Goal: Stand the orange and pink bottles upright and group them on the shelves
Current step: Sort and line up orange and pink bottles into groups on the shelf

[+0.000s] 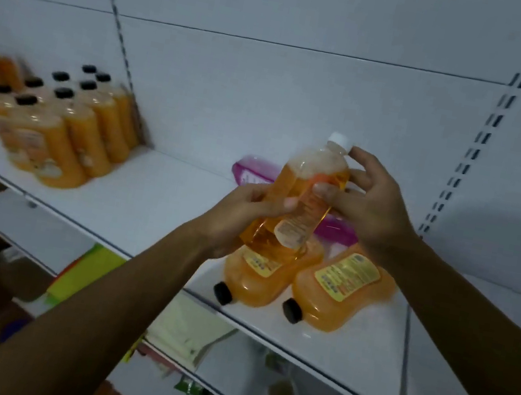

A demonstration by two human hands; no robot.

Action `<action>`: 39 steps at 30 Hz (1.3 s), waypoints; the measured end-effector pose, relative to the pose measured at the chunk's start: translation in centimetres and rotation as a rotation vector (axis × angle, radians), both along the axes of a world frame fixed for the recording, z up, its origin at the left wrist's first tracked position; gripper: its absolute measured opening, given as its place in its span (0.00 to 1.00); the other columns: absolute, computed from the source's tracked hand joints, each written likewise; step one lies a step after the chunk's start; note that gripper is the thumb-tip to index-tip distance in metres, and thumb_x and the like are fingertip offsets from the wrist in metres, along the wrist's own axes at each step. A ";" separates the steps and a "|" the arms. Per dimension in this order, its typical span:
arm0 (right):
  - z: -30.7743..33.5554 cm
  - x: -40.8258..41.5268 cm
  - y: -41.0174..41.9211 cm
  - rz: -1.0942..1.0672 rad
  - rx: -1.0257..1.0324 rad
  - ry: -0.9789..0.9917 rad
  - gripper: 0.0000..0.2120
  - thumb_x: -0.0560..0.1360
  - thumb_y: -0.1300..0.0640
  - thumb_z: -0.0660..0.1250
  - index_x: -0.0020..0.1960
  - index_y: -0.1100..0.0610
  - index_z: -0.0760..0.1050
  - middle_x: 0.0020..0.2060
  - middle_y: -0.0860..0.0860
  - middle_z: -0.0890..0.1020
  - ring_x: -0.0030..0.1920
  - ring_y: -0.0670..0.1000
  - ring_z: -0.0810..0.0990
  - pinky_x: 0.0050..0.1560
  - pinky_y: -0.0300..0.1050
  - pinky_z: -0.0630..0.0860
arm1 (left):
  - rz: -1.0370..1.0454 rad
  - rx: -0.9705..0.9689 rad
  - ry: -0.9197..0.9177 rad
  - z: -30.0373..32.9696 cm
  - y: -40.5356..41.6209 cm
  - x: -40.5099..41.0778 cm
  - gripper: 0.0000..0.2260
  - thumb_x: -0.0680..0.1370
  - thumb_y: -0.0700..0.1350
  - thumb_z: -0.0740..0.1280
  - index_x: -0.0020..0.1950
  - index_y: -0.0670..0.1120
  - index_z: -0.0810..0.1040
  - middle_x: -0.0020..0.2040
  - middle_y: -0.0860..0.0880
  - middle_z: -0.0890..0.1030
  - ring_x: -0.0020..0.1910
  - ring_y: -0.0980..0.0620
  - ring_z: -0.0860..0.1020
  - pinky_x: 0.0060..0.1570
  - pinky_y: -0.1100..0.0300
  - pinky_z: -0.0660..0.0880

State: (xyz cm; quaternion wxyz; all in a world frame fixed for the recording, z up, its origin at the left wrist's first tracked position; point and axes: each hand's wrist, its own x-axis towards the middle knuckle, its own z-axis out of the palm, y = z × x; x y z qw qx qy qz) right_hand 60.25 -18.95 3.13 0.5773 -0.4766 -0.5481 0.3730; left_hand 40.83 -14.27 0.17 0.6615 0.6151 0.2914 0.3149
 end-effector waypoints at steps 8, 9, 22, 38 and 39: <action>1.7 -12.5 7.3 0.280 0.063 -0.204 0.19 0.66 0.56 0.78 0.54 0.53 0.77 0.47 0.48 0.81 0.46 0.50 0.82 0.42 0.44 0.82 | 0.485 0.092 -0.051 0.1 0.0 -11.5 0.17 0.70 0.41 0.72 0.59 0.41 0.78 0.52 0.41 0.83 0.51 0.42 0.82 0.50 0.51 0.79; 1.6 -14.1 8.1 0.309 0.074 -0.219 0.19 0.66 0.55 0.78 0.54 0.52 0.77 0.48 0.48 0.81 0.47 0.51 0.82 0.44 0.47 0.82 | 0.517 0.098 -0.065 -0.1 0.0 -13.0 0.19 0.71 0.41 0.72 0.61 0.41 0.77 0.54 0.41 0.83 0.53 0.41 0.82 0.51 0.50 0.79; 1.0 -41.6 14.1 0.389 0.212 -0.428 0.29 0.66 0.46 0.77 0.63 0.52 0.75 0.53 0.45 0.80 0.52 0.46 0.79 0.50 0.41 0.79 | 0.754 0.165 -0.056 -2.0 3.2 -38.9 0.21 0.72 0.45 0.74 0.63 0.43 0.75 0.59 0.40 0.80 0.57 0.42 0.80 0.55 0.46 0.78; -1.0 -70.4 29.0 0.301 0.287 -0.542 0.32 0.68 0.48 0.76 0.69 0.48 0.69 0.60 0.51 0.72 0.60 0.51 0.73 0.59 0.46 0.74 | 1.024 0.260 0.095 -4.6 18.1 -64.8 0.23 0.72 0.50 0.73 0.65 0.48 0.73 0.58 0.50 0.81 0.59 0.51 0.79 0.58 0.45 0.77; -1.2 -71.6 30.5 0.285 0.288 -0.548 0.32 0.68 0.48 0.76 0.69 0.48 0.69 0.61 0.51 0.71 0.61 0.51 0.72 0.59 0.46 0.74 | 1.033 0.257 0.108 -4.7 19.8 -65.8 0.23 0.72 0.50 0.73 0.65 0.48 0.73 0.58 0.50 0.81 0.59 0.51 0.79 0.58 0.45 0.78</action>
